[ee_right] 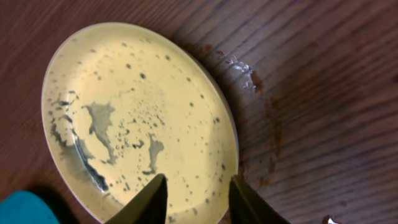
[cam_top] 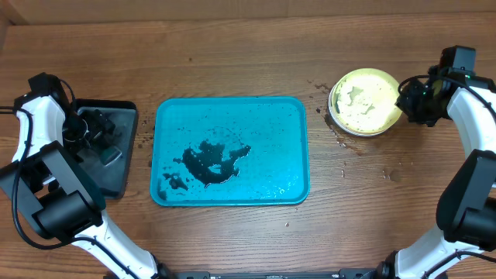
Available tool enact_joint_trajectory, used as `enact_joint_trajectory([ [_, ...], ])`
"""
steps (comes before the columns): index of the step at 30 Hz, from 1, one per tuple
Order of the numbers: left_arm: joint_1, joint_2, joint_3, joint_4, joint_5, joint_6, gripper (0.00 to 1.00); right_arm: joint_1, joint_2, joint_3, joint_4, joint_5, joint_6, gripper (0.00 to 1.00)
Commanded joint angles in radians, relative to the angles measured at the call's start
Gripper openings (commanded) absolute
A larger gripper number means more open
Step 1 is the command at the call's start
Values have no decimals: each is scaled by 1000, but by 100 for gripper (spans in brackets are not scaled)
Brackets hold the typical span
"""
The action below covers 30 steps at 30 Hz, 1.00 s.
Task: Clean dirty plates on tray and stack at the side
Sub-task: 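Carry the yellow plate right and lower it onto the plate stack, then release the yellow plate and withdraw the right gripper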
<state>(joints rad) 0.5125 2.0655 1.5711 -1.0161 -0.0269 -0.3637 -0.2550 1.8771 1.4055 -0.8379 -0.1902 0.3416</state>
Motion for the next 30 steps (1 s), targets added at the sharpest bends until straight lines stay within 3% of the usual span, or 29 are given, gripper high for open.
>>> enact_joint_trajectory([
  [1, 4, -25, -5, 1, -6, 5, 100, 31, -12, -3, -17, -26, -1, 39],
  [6, 4, -25, -5, 1, -6, 5, 100, 58, -34, 41, -122, -90, -55, 49],
  [18, 4, -25, -5, 1, -6, 5, 100, 70, -435, 41, -459, -96, -182, 73],
  [19, 4, -25, -5, 2, -6, 5, 100, 74, -469, 32, -488, -95, -200, 78],
  [21, 4, -25, -5, 1, -6, 5, 100, 82, -520, 13, -539, -94, -219, 100],
  [25, 4, -25, -5, 1, -6, 5, 100, 86, -560, 7, -650, -156, -208, 100],
  [30, 4, -25, -5, 1, -6, 5, 100, 86, -558, 7, -656, -200, -208, 100],
])
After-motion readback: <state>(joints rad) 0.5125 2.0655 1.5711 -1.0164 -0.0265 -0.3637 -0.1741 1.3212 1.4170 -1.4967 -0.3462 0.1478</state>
